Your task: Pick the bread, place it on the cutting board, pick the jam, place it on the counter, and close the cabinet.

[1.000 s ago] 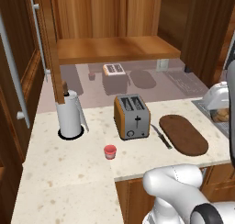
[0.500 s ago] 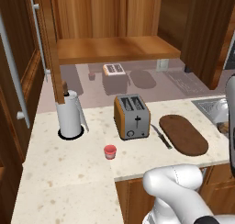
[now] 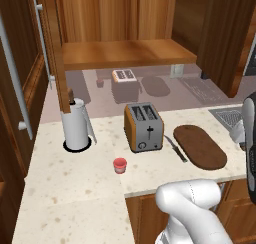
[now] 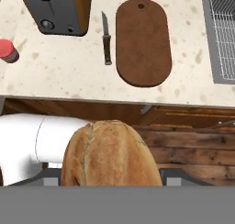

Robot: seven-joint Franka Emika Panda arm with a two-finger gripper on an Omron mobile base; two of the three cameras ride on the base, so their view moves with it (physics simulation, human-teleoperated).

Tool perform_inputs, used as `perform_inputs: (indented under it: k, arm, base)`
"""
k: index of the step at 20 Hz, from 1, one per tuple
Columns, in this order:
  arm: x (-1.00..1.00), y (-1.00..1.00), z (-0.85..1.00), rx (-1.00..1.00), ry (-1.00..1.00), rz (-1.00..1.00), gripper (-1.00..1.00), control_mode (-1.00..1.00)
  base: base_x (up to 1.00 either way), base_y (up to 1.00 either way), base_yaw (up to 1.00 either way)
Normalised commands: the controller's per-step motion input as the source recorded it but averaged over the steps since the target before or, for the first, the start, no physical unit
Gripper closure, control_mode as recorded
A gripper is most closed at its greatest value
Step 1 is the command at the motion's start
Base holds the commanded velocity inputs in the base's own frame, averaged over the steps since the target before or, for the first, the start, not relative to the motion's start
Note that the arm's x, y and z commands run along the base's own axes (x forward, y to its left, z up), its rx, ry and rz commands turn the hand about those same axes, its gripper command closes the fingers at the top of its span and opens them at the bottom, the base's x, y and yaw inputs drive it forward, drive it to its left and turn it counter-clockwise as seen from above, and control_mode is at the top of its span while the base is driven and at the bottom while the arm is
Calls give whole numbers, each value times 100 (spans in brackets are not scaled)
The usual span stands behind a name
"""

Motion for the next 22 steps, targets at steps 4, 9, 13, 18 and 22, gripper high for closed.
perform_inputs:
  k: [4,9,13,18,22]
  arm:
    - [24,-10,-23,0,0,0,100,-100]
    - [20,-12,-25,0,0,0,100,-100]
    - [20,-18,-30,0,0,1,100,-100]
    - [24,-15,-35,-2,0,1,100,-100]
    - [28,-15,-35,-2,0,0,100,-100]
  base:
    - [0,0,0]
    - [0,0,0]
    - [0,0,0]
    - [0,0,0]
    - [0,0,0]
